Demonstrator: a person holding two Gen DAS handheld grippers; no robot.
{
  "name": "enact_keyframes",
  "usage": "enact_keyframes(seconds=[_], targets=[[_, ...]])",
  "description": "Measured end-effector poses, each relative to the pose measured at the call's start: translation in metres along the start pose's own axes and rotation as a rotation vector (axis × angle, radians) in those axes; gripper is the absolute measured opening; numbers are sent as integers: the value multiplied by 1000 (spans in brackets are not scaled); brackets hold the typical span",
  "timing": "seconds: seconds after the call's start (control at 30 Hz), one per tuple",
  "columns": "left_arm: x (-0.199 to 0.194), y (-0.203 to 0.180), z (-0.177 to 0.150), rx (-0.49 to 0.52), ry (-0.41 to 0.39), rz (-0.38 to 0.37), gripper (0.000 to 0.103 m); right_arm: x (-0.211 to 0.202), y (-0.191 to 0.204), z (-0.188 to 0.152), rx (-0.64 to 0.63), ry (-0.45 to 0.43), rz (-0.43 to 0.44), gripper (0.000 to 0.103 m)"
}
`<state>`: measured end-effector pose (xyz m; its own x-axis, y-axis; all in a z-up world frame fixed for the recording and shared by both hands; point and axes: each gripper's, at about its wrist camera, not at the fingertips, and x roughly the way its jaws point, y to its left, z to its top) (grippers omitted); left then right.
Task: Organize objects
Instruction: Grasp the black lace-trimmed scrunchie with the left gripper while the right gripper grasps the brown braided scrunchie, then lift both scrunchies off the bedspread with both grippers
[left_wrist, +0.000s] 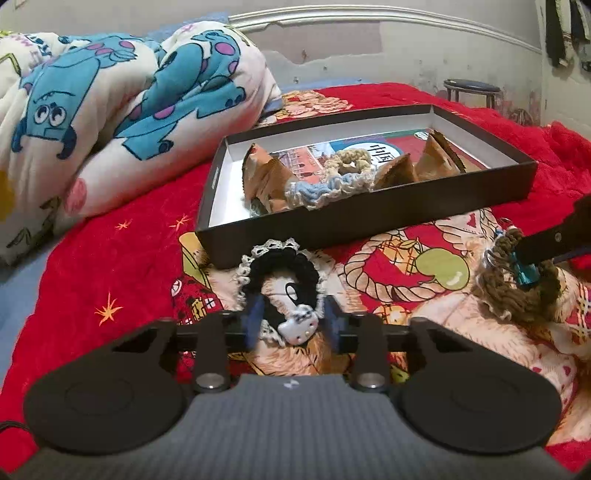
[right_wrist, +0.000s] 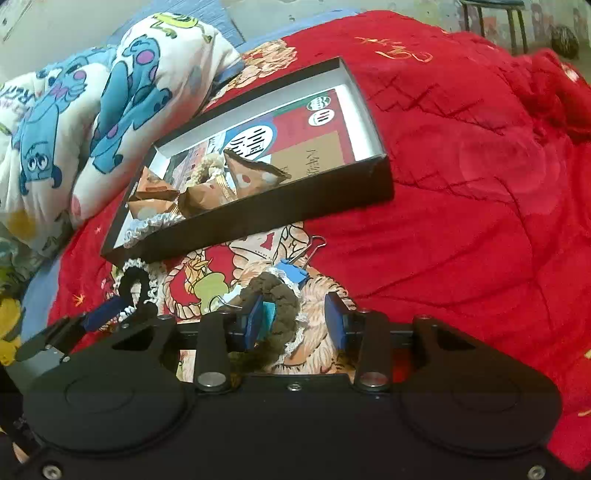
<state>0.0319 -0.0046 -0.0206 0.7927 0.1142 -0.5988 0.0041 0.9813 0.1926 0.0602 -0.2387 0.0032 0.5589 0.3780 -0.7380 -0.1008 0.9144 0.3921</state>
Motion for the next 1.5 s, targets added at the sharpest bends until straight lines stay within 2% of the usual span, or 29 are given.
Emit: enact_keyframes(seconds=[0.03,0.17,0.33,0.47,0.77,1.03,1.23,1.37,1.43,1.5], targets=[[-1,-1,-1,1,-4,10,21,1,2,0,-10,-4,-8,32],[-6,-4,0,-7,-2,-24,18,4,3,0,-10,0,-1,18],[-9,-10,0,9,-11,-53,18,6,3,3,-9,10,31,11],[-13,-11,1,1,-20,-82,18,-1,7,7,-21,-21,39,10],[-30,-15,4,0,-78,-143,18,-24,12,21,-14,-111,125,10],[-41,-14,6,-28,-109,-207,17,-37,15,28,8,-153,161,10],[-47,-9,7,-63,-101,-234,17,-36,37,32,23,-139,120,10],[-47,-11,6,-59,-106,-228,17,-30,58,28,-9,-101,59,10],[-45,-8,7,-80,-69,-239,17,-30,63,26,-29,-100,36,10],[-42,0,10,-148,-20,-283,17,-32,62,26,-15,-96,19,10]])
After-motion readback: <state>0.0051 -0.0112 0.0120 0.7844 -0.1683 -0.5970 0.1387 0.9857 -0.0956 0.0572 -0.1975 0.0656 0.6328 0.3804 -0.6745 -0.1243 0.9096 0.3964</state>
